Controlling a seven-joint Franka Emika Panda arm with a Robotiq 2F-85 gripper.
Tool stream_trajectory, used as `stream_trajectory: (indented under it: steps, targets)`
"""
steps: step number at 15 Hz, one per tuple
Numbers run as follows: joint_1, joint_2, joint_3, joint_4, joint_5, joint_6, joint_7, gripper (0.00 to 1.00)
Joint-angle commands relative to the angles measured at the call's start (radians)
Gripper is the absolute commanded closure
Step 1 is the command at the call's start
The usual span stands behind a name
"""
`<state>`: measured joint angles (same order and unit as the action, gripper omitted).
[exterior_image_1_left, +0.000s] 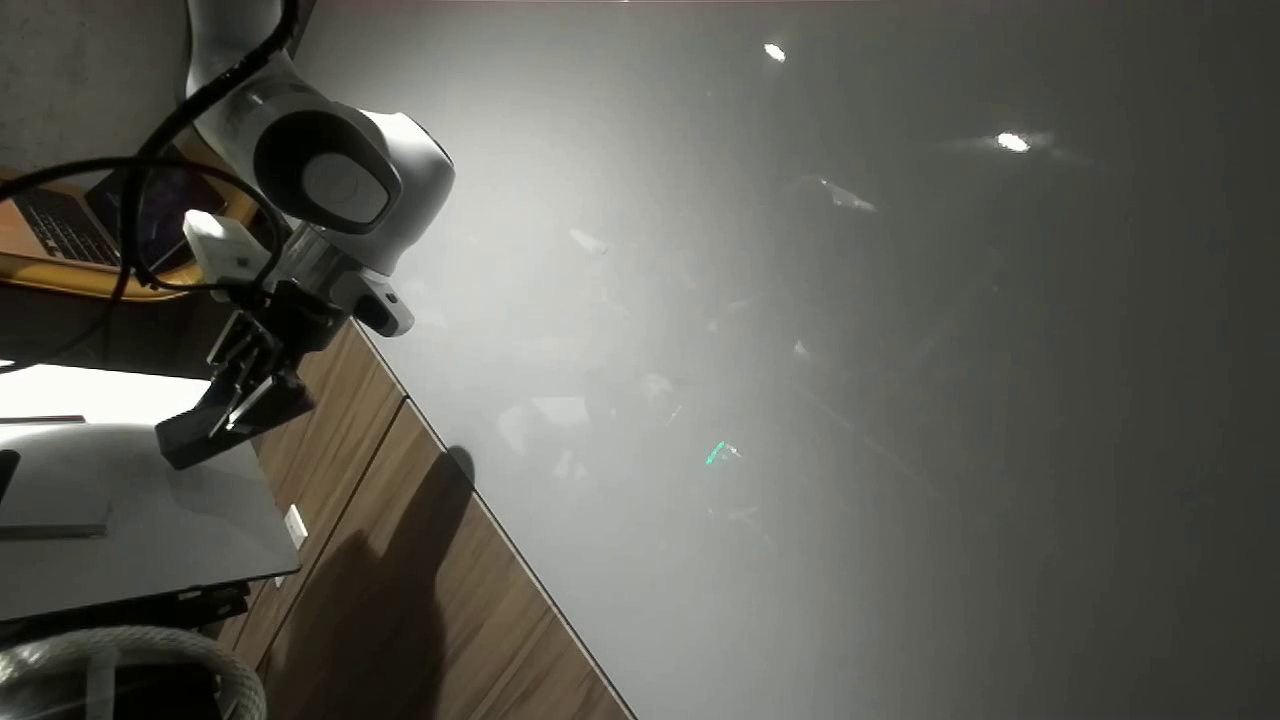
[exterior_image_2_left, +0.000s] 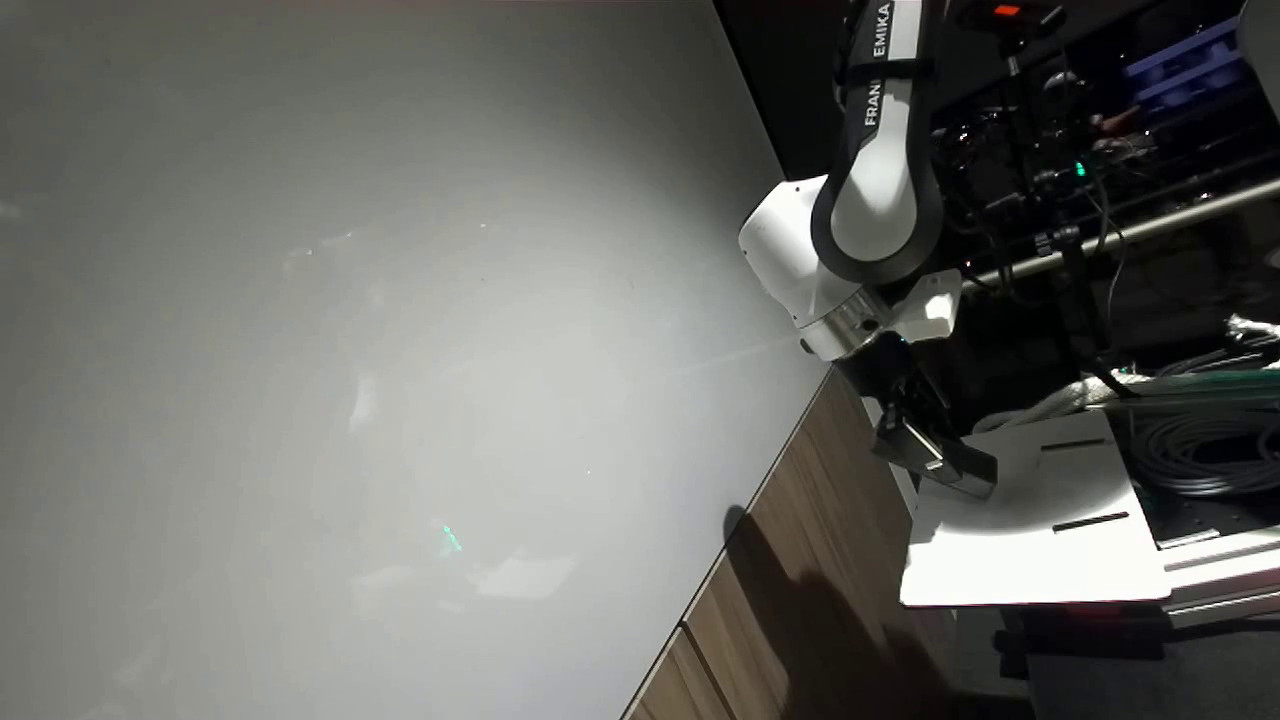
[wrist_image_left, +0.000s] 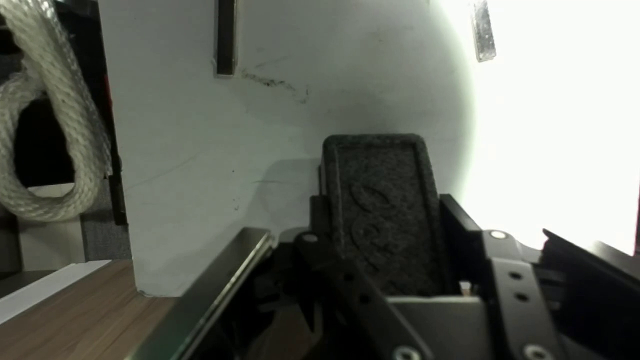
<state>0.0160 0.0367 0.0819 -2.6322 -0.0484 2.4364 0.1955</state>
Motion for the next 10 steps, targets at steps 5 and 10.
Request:
stream_trajectory:
  steps: [5, 10]
  targets:
    - [0.010, 0.012, -0.016, 0.006, 0.029, 0.007, -0.029, 0.71]
    - [0.011, 0.020, -0.015, 0.009, 0.030, 0.008, -0.028, 0.71]
